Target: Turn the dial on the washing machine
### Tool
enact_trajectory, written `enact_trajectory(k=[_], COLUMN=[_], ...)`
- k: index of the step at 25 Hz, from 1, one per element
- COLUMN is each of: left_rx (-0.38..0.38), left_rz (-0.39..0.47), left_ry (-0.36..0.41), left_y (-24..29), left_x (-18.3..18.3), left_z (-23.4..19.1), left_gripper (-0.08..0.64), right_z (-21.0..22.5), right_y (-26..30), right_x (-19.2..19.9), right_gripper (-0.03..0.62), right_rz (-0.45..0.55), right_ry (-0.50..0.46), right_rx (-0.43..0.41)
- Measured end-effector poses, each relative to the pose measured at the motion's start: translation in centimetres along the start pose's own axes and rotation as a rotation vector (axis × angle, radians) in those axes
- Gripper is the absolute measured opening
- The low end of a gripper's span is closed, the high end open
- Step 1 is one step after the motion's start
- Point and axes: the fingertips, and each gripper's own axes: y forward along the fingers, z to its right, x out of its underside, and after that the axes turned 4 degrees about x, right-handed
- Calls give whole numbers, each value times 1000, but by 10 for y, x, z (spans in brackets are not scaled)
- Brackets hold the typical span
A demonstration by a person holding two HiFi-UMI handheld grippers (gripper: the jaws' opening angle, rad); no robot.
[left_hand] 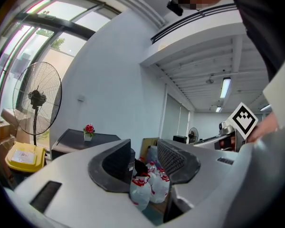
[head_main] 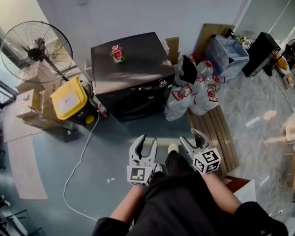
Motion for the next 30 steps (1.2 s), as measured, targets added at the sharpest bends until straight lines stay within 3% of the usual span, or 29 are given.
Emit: enact_trajectory(k=[11, 18, 30], left_rx=[-52, -69, -123], left_rz=[-5, -34, -54], left_ry=[14, 37, 20], left_y=[26, 69, 158], left_x=[-5, -10, -24], left_z=[-44, -70, -117], left_gripper=[152, 152, 152], right_z=[7, 32, 76], right_y=[53, 107, 200], right_x=[-2, -19, -45], right_gripper=[218, 218, 219], right_rz=[2, 25, -31], right_ry=[1, 31, 6], right_rx=[-51, -76, -145])
